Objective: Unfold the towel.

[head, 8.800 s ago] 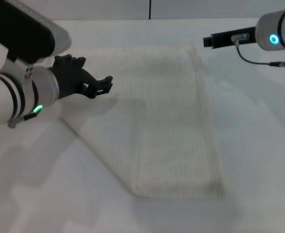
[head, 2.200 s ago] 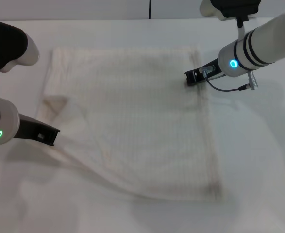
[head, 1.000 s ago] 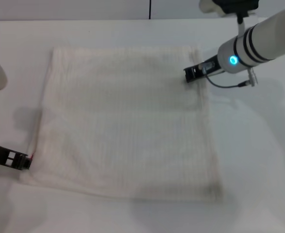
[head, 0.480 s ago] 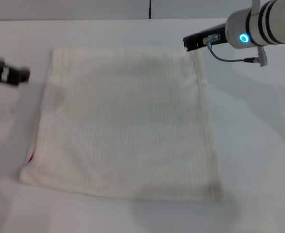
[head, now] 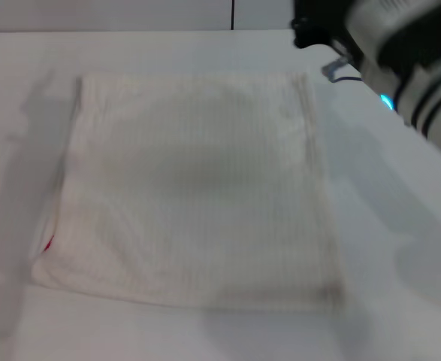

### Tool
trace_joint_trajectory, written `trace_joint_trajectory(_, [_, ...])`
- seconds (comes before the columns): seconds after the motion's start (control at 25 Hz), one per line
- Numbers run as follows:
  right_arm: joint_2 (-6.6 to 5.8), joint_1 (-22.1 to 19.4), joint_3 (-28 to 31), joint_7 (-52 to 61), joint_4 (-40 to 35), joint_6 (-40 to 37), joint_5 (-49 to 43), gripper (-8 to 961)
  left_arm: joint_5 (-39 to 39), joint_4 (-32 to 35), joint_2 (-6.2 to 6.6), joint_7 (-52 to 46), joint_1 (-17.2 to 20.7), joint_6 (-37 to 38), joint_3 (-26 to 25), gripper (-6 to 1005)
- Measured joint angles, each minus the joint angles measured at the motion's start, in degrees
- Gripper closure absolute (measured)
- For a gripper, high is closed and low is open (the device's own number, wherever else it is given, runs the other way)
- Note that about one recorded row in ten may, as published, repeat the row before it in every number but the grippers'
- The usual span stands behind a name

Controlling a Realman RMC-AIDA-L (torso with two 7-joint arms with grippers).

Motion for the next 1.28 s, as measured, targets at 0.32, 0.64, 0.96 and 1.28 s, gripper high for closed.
trace_joint_trajectory(0.32, [0.28, -6.39, -15.61, 16.18, 32.02, 59.60, 3.01, 810, -2.88, 23.84, -0.22, -0.53, 0.27, 33.10, 4.34, 488])
trace_joint_trajectory(0.64, [0.34, -7.12, -20.38, 21.52, 49.24, 77.72, 24.01, 804, -11.89, 57.41, -0.24, -7.85, -6.89, 58.49, 6.26, 487])
trace_joint_trajectory(0.96, [0.45, -7.94, -21.29, 21.54, 50.81, 77.62, 24.92, 708, -16.37, 67.73, -0.13, -16.89, -8.61, 64.54, 5.98, 371])
trace_joint_trajectory(1.28, [0.44, -7.52, -22.18, 21.54, 50.88, 77.24, 24.95, 571, -16.46, 69.63, -0.25, -16.81, -8.80, 65.04, 6.10, 371])
